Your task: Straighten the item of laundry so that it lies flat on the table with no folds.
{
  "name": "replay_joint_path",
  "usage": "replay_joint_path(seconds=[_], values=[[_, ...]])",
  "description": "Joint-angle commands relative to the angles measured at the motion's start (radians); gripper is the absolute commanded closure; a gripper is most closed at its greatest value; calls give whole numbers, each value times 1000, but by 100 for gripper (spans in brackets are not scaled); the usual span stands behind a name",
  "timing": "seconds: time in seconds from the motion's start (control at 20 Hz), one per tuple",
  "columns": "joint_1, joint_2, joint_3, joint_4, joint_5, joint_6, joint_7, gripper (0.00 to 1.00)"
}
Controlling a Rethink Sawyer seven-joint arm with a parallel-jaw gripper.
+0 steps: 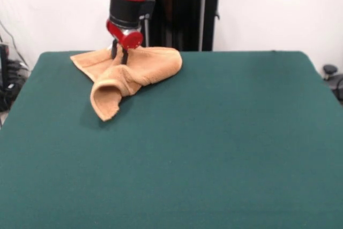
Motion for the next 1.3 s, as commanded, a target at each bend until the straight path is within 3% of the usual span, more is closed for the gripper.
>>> replay_joint_path(seconds=[0.05, 0.4, 0.55, 0.6, 0.65, 0.7, 0.8, 0.9, 1.3], values=[[-58, 218, 185, -151, -74, -32, 61, 0], [-95, 311, 216, -249, -157, 24, 21, 0], [-99, 308, 219, -261, -177, 61, 13, 0], [-88, 305, 212, -268, -182, 73, 4, 0], [-26, 308, 158, -277, -144, 64, 3, 0], [-4, 314, 136, -278, -135, 23, 17, 100], [32, 321, 105, -281, -118, -16, 17, 100], [-4, 307, 139, -273, -129, 50, 20, 100], [50, 307, 91, -282, -95, 76, 26, 100]])
